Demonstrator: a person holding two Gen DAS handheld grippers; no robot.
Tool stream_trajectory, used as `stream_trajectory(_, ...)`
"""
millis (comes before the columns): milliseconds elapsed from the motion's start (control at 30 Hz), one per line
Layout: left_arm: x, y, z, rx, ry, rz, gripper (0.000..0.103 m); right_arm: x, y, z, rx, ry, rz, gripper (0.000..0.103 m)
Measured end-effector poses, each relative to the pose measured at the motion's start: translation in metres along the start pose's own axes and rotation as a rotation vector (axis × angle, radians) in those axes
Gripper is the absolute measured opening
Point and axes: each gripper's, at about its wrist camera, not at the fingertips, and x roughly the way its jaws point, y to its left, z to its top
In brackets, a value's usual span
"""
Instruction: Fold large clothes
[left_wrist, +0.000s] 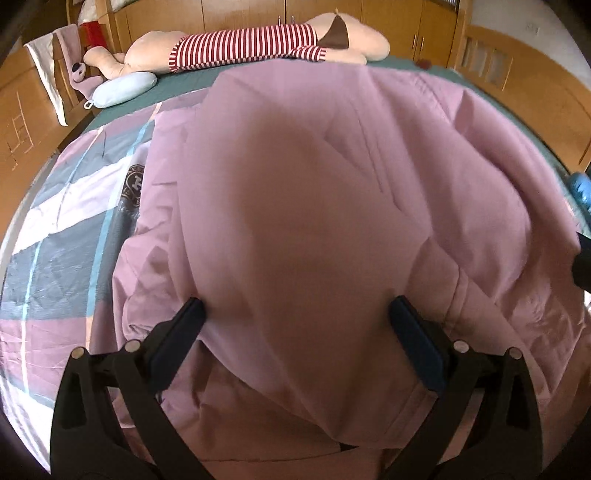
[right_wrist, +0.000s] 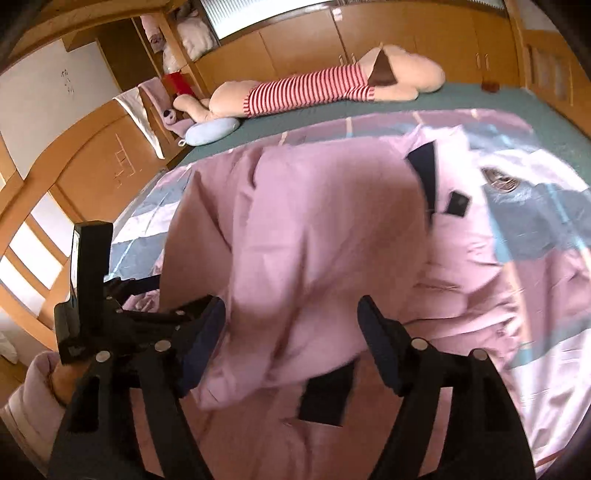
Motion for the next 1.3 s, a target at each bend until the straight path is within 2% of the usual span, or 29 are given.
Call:
stream_trajectory(33, 0.0, 0.001, -0.001, -0.001, 0.007, 0.002, 0.101, 0.007, 0.007, -0.002, -0.016, 0.015, -0.012, 0.064)
stream_trajectory(67, 0.0, 0.003, -0.002, -0.007, 0.013, -0.003, 0.101, 0.02, 0.016, -0.004, -0.041, 0.051, -0.052, 0.044)
stream_trajectory(133, 0.0, 0.008, -0.002, -0.026, 0.013, -0.023, 0.101, 0.034, 0.019, -0.012, -0.02, 0.119, -0.054, 0.013)
stream_trajectory(200, 0.0, 0.013, -0.003, -0.039, 0.013, -0.032, 0.101, 0.042, 0.013, -0.014, 0.054, 0.127, -0.003, 0.009)
stream_trajectory(267, -0.001, 0.014, -0.004, -0.044, 0.007, -0.035, 0.101, 0.034, -0.002, -0.01, 0.157, 0.091, 0.124, 0.007)
stream_trajectory(300, -0.002, 0.015, -0.003, -0.05, 0.003, -0.046, 0.101, 0.024, -0.016, -0.007, 0.253, 0.045, 0.239, 0.007)
stream_trajectory(333, -0.005, 0.017, -0.002, -0.061, -0.005, -0.07, 0.101, 0.013, -0.029, -0.003, 0.327, -0.005, 0.32, 0.007)
stream_trajectory(367, -0.007, 0.019, -0.002, -0.073, -0.012, -0.102, 0.101, 0.006, -0.037, -0.001, 0.363, -0.037, 0.343, 0.006)
stream_trajectory(400, -0.011, 0.022, -0.001, -0.094, -0.019, -0.163, 0.101, -0.002, -0.049, 0.0, 0.401, -0.069, 0.328, 0.006)
stream_trajectory(467, -0.011, 0.021, -0.001, -0.102, -0.005, -0.198, 0.101, -0.003, -0.068, -0.004, 0.457, -0.052, 0.223, 0.005)
stream_trajectory(500, -0.009, 0.02, -0.002, -0.098, 0.005, -0.203, 0.101, 0.006, -0.078, -0.01, 0.488, 0.0, 0.157, 0.005)
stream_trajectory(567, -0.001, 0.017, -0.005, -0.096, 0.035, -0.202, 0.101, 0.025, -0.087, -0.024, 0.516, 0.092, 0.088, 0.006)
stream_trajectory(600, 0.004, 0.016, -0.007, -0.097, 0.051, -0.193, 0.101, 0.029, -0.087, -0.027, 0.515, 0.106, 0.075, 0.006)
stream_trajectory(700, 0.006, 0.017, -0.008, -0.103, 0.053, -0.19, 0.101, 0.03, -0.081, -0.022, 0.476, 0.115, 0.059, 0.009)
stream_trajectory(767, 0.003, 0.017, -0.008, -0.105, 0.037, -0.185, 0.101, 0.026, -0.075, -0.02, 0.457, 0.111, 0.055, 0.019)
stream_trajectory(833, -0.003, 0.015, -0.008, -0.085, 0.004, -0.159, 0.101, 0.022, -0.077, -0.016, 0.458, 0.112, 0.068, 0.024)
stream_trajectory(867, -0.006, 0.013, -0.009, -0.073, -0.006, -0.149, 0.101, 0.019, -0.078, -0.014, 0.46, 0.105, 0.066, 0.03)
stream_trajectory(900, -0.007, 0.01, -0.009, -0.056, -0.015, -0.137, 0.101, 0.012, -0.076, -0.011, 0.451, 0.086, 0.047, 0.033)
stream_trajectory(933, -0.008, 0.008, -0.009, -0.045, -0.019, -0.128, 0.101, 0.003, -0.072, -0.007, 0.428, 0.058, 0.009, 0.044)
stream_trajectory(1000, -0.009, 0.004, -0.009, -0.034, -0.023, -0.107, 0.101, -0.012, -0.063, 0.0, 0.363, -0.028, -0.103, 0.057)
stream_trajectory(1067, -0.01, 0.004, -0.01, -0.033, -0.021, -0.107, 0.101, -0.028, -0.042, 0.007, 0.278, -0.136, -0.152, 0.057)
stream_trajectory(1200, -0.006, 0.005, -0.01, -0.046, -0.001, -0.111, 0.101, -0.046, 0.003, 0.012, 0.074, -0.292, -0.112, 0.057)
stream_trajectory(1267, -0.004, 0.005, -0.01, -0.049, 0.002, -0.115, 0.101, -0.043, 0.022, 0.006, -0.022, -0.284, -0.077, 0.057)
stream_trajectory(1300, -0.004, 0.006, -0.01, -0.05, 0.004, -0.116, 0.101, -0.031, 0.029, 0.004, -0.054, -0.23, -0.099, 0.057)
